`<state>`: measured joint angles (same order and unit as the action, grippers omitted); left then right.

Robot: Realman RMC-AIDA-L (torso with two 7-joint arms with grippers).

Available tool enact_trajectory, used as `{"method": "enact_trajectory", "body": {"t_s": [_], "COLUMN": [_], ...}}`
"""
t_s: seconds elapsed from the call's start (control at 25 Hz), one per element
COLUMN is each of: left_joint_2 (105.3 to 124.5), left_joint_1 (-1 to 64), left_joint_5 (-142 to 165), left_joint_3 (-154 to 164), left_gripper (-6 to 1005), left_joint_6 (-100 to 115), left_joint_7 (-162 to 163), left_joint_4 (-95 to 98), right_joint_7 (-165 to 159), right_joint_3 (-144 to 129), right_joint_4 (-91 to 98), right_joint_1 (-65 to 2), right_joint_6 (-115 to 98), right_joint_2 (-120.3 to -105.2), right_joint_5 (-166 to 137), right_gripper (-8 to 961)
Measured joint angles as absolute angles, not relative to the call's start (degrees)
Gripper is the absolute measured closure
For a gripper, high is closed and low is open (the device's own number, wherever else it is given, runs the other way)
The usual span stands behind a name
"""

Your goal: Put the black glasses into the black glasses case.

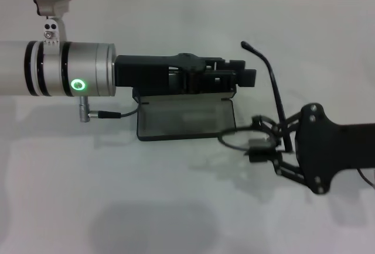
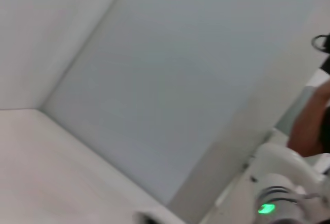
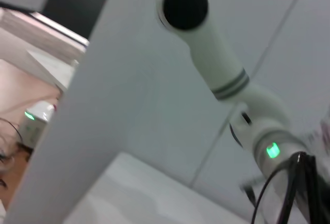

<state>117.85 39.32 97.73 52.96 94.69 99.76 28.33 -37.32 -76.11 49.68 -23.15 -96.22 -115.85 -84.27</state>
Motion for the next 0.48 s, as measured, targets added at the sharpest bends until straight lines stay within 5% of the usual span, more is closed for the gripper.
{"method": "enact_trajectory", "body": {"t_s": [0.48], "left_joint_2": [118.68], "left_joint_1": [40.38], "left_joint_5": [101.8], "left_joint_3": [53.18], "left_gripper": [443], "left_joint_6": [87.07], "left_joint_7": [100.05], "left_joint_4": [28.32], "right_joint_7": [-30.85], "right_joint_3": [-82.15], "right_joint_4": [48.43], "right_joint_1": [-24.16], "right_joint_6": [-102.59], "right_joint_2": [-116.15], "right_joint_5": [-76.04], "right_gripper": [855]}}
